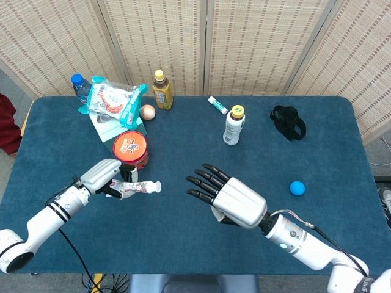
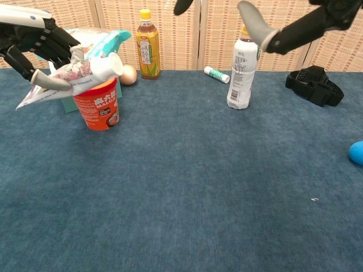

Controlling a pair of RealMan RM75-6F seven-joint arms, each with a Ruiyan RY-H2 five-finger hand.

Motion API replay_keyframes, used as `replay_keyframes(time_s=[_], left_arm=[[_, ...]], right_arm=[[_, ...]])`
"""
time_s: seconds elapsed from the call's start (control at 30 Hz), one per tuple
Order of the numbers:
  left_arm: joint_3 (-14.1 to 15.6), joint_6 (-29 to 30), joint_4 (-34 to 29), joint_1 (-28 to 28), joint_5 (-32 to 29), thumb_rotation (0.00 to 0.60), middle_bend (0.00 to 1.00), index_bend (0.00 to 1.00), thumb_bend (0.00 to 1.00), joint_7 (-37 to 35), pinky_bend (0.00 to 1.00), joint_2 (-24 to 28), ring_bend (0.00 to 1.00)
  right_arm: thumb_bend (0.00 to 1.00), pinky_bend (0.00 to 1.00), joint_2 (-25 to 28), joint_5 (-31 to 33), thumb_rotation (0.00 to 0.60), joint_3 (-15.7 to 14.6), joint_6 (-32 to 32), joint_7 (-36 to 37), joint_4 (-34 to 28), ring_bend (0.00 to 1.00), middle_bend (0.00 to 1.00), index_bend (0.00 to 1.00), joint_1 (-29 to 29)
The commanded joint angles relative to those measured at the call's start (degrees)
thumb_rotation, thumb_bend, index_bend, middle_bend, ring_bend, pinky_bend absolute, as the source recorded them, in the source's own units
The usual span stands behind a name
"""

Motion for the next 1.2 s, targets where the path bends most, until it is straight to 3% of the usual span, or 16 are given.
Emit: replay_keyframes(time_s=[0.03,0.6,1.2], left_arm=[[-0.38,-0.82,-0.46,-0.78,-0.83,0.6,0.68,0.61,0.45,0.26,0.43,-0.03,0.52],[-1.33,-3.36,-2.52,-3.33,-5.09,0.6,0.68,0.61,0.46,3.57,0.43,-0.85,0.52],[-1.56,-3.12,-3.55,-3.37,-6.36,0.6,0.68,0.61,0.46,4.83,0.43,-0.44,0.52]], right_arm=[[0.76,0.03,-2.57,2.41,0.459,0.75,-1.64,-2.47,0.94,0.0,0.1,0.22,1.87],[0.76,0.02,-9.81,8.12,0.457,0.94,-3.22,-8.24,5.93,0.0,0.1,0.22,7.46],[0.77,0.01,-12.61,12.14,0.459,-0.11,-3.7,-10.92,8.48,0.0,0.1,0.22,10.53]])
